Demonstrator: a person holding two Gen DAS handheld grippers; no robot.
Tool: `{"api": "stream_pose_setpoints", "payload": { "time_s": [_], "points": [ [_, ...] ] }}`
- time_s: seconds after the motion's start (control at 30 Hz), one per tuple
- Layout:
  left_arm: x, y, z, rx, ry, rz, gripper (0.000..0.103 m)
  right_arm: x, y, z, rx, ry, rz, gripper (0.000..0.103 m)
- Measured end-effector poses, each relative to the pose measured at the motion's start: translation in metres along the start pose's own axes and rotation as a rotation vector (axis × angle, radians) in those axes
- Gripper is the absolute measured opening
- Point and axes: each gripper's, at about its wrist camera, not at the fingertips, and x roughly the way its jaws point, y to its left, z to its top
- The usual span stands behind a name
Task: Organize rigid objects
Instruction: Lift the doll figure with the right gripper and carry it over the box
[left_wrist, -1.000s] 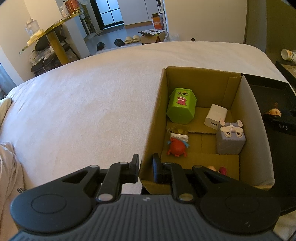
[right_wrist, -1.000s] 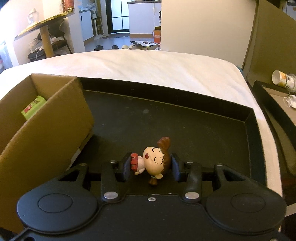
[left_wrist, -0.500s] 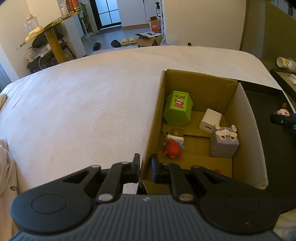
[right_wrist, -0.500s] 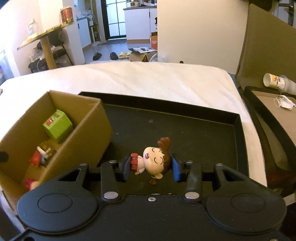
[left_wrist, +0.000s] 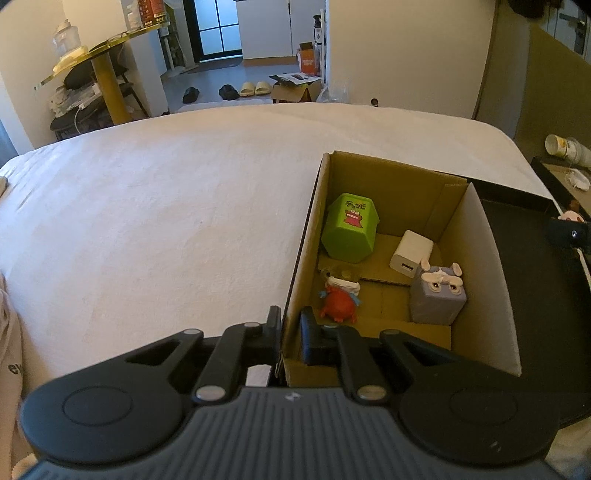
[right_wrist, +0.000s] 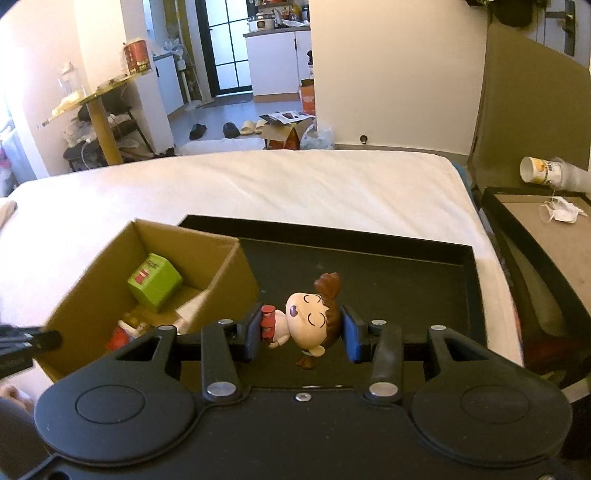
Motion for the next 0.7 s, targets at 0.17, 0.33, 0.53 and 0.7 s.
{"api": "stream_pose_setpoints", "payload": {
  "time_s": [0.17,0.33,0.53,0.7],
  "points": [
    [0.0,0.002,0.0,-0.015,-0.003,-0.015,0.009,-0.004,0.01,0.009,-0.011,-0.008,0.016,0.043],
    [0.001,0.005,0.0,-0.03,-0.002,-0.028,0.009,-0.009,0.022,0.016,-0.026,-0.023,0.029,0.043],
    [0.001,0.008,0.0,-0.044,-0.004,-0.044,0.009,-0.008,0.036,0.022,-0.043,-0.027,0.043,0.043],
    [0.001,0.01,0.0,-0.054,-0.005,-0.053,0.009,-0.005,0.047,0.02,-0.067,-0.015,0.058,0.043]
  ]
}}
